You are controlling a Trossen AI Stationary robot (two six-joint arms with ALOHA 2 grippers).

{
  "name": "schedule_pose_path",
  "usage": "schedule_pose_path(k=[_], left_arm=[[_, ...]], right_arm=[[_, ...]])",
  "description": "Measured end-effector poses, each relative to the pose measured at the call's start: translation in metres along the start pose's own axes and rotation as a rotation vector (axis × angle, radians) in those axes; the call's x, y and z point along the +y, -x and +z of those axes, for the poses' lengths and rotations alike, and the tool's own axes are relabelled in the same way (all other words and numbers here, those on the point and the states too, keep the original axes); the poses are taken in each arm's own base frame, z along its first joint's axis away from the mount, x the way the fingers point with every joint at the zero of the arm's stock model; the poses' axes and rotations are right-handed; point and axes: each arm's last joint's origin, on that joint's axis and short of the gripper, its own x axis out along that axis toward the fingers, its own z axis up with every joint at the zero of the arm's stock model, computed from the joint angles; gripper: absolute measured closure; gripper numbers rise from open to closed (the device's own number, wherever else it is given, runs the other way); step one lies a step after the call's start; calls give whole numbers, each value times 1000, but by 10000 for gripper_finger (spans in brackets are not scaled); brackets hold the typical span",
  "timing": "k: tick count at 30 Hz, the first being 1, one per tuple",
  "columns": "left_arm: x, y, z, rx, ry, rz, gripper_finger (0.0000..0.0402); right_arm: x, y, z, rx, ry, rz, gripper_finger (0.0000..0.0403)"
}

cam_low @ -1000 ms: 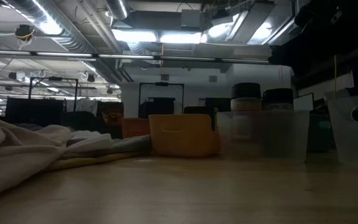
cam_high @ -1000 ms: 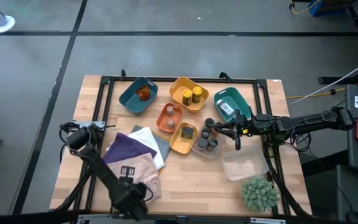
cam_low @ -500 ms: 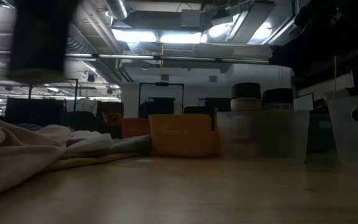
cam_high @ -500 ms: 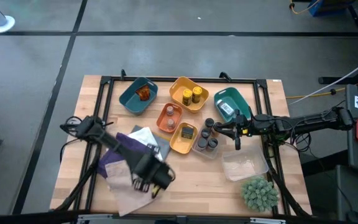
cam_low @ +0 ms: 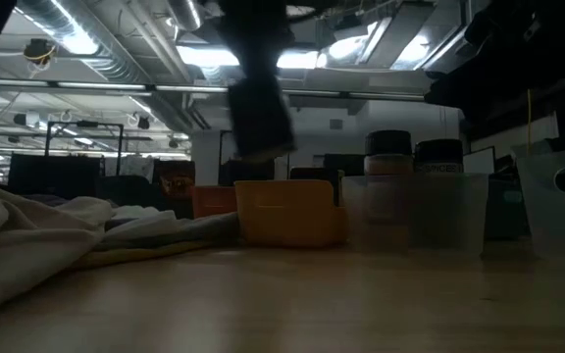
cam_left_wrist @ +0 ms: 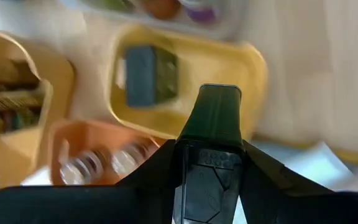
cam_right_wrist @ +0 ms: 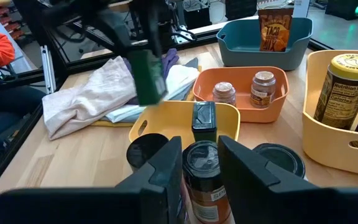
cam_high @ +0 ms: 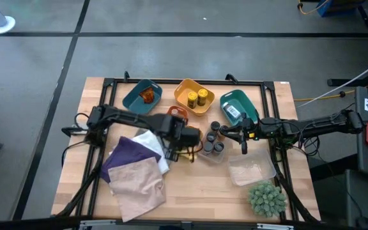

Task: Sort spices by type
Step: Put the black seasoning can into the small yellow bin

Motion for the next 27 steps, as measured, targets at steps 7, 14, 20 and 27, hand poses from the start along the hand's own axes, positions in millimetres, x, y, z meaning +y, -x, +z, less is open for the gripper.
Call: schedule_pose_path(k=[7, 14, 20, 27], left_arm=[[13, -29, 10, 2, -17, -16, 286], [4, -65, 18, 58, -72, -34, 286], [2, -79, 21, 72, -133, -36, 267], [-6, -78, 23, 63, -129, -37, 204]], right_arm=[[0, 0, 0, 0, 0, 0, 299], [0, 0, 0, 1, 0, 0, 299], [0, 0, 0, 1, 0, 0, 299], [0, 0, 0, 0, 0, 0, 299]])
